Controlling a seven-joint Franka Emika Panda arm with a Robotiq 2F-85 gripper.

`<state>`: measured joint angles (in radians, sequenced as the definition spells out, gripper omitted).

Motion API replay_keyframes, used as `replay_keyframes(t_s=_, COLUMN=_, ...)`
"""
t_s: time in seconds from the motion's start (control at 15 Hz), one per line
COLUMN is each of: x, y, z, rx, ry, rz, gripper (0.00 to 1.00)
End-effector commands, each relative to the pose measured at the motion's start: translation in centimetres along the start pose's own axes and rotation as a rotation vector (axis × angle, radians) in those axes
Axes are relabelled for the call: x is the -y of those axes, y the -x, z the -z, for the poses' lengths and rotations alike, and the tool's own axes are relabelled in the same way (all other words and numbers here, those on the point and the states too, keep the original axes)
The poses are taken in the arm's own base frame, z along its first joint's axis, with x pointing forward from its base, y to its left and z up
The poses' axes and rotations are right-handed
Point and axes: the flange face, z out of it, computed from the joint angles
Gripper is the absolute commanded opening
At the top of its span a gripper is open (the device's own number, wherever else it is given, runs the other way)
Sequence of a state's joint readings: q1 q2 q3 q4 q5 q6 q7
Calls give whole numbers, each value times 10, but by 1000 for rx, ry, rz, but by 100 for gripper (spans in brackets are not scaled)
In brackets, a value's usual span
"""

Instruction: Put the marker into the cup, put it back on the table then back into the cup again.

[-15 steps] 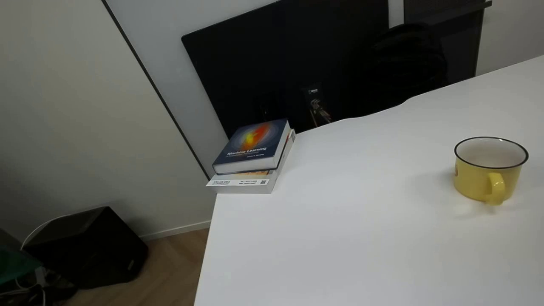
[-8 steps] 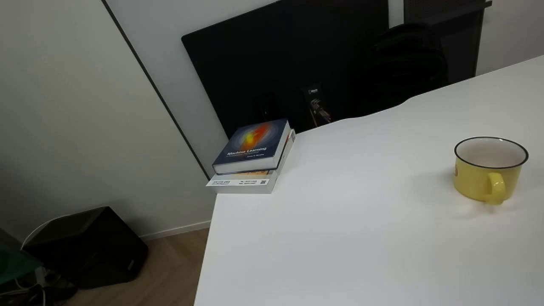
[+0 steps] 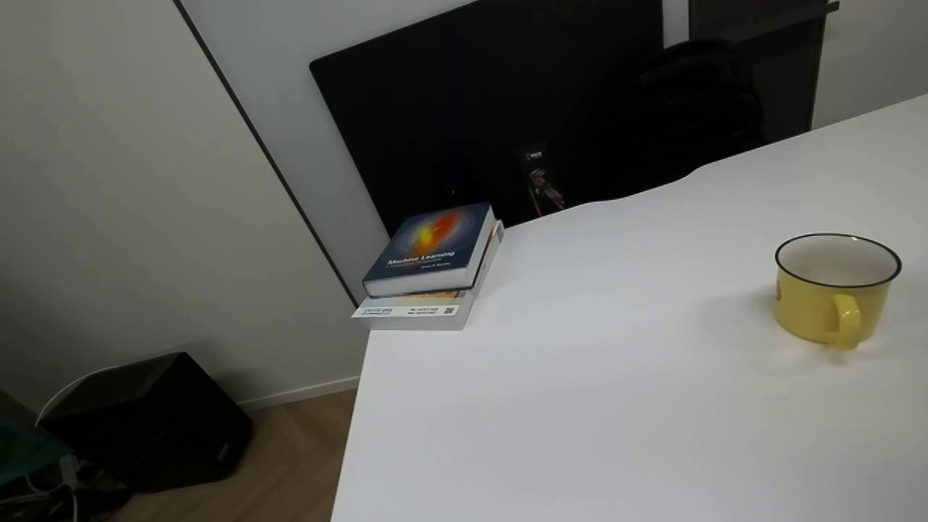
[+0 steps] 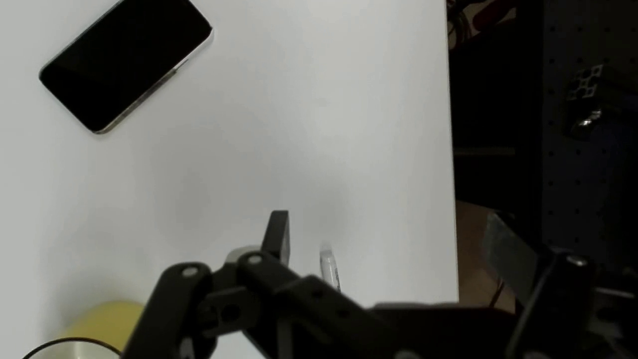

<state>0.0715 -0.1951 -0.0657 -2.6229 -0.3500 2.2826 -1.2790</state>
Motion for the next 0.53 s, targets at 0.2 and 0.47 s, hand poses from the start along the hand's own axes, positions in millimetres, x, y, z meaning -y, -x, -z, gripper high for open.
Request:
replay_keyframes(t_s=0.2, x=-29, y=2, z=-23, rx=-29, ry=117, rz=48, gripper=100)
replay_keyframes(t_s=0.47, x=-36, y=-25, z=-51, rx=-64, ry=109, rz=192, gripper=100)
